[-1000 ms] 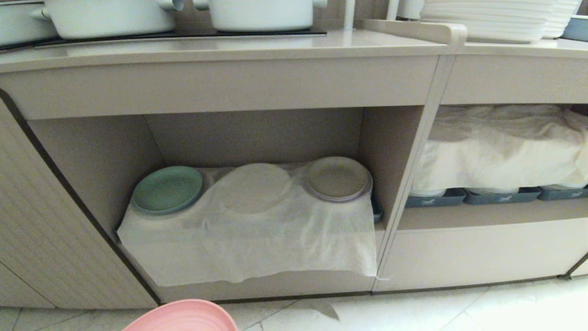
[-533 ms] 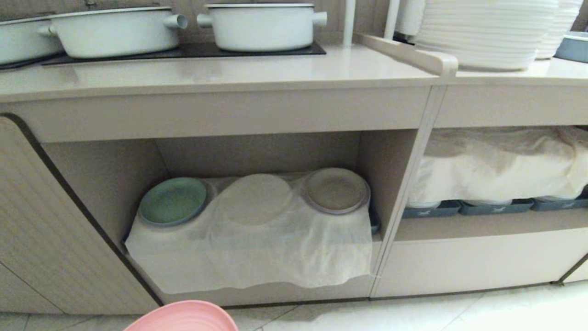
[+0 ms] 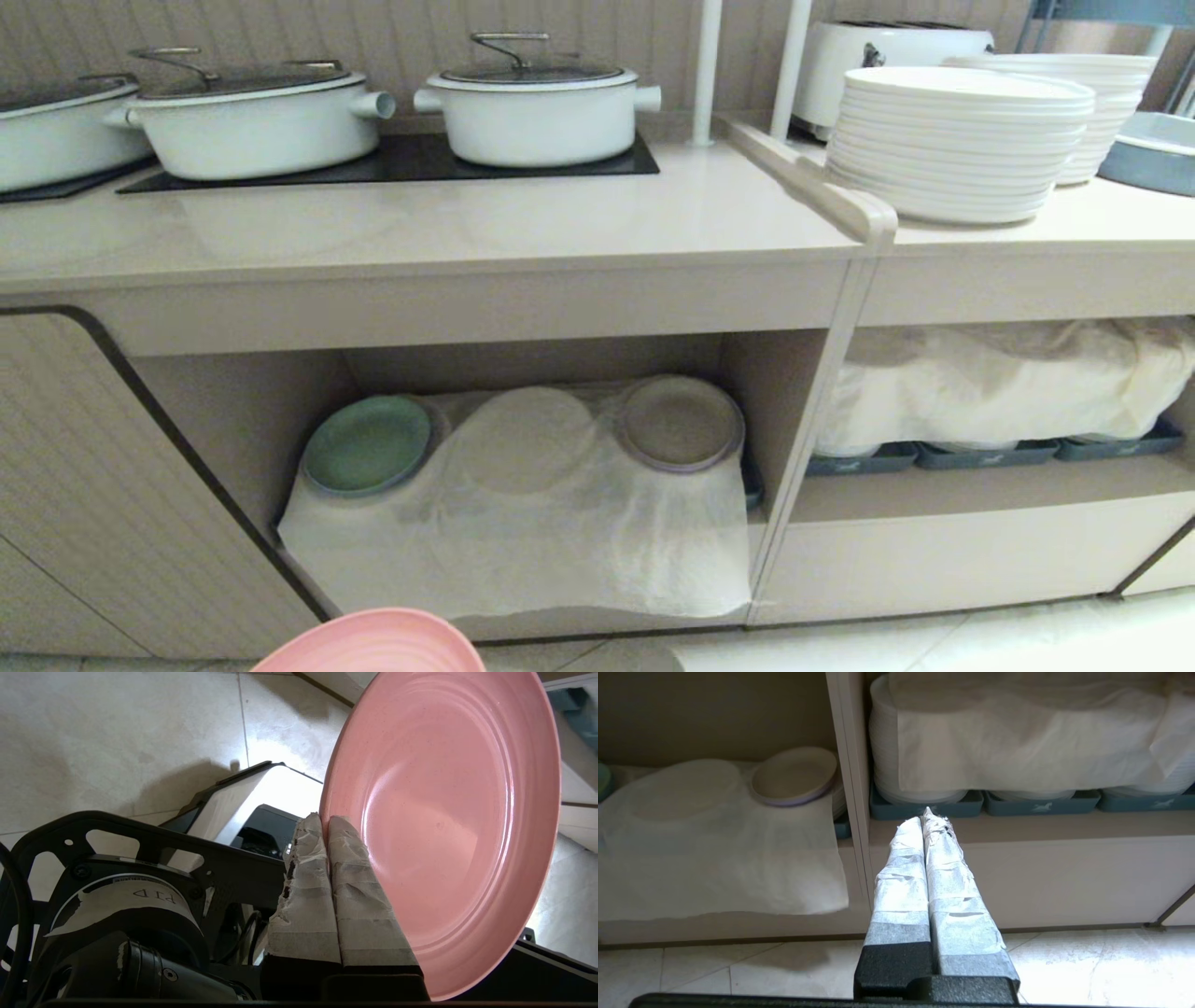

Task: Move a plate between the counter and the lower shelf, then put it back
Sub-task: Put the plate

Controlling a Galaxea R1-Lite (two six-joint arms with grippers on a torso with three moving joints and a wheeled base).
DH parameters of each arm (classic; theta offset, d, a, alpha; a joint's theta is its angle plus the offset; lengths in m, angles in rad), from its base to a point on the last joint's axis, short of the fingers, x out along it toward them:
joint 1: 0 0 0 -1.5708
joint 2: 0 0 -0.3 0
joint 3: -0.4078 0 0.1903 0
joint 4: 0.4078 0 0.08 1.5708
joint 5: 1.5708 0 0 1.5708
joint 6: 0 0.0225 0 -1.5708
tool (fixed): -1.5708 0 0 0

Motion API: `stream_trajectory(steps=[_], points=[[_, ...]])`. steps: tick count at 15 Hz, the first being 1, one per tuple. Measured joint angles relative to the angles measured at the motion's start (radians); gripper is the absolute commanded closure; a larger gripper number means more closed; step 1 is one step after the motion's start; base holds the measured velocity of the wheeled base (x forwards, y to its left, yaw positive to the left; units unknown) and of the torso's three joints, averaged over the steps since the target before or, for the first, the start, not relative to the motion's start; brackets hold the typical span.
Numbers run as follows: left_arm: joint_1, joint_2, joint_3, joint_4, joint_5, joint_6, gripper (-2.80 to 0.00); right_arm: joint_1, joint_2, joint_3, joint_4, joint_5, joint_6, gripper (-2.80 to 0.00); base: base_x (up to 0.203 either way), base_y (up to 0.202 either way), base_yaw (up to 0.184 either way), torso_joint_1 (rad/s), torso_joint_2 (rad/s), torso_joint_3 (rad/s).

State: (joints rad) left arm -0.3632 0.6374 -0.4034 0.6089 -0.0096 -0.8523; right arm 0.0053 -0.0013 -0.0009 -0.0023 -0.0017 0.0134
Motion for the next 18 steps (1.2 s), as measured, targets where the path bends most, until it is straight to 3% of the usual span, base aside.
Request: stream_trajectory(steps=[18], points=[[0.000,0.001,0.000,0.000,0.002,0.000,0.00,0.000,0.000,0.000,-0.001,0.000,0.000,0.00,0.000,0.000,0.000,0.247,-0.54,-0.292]])
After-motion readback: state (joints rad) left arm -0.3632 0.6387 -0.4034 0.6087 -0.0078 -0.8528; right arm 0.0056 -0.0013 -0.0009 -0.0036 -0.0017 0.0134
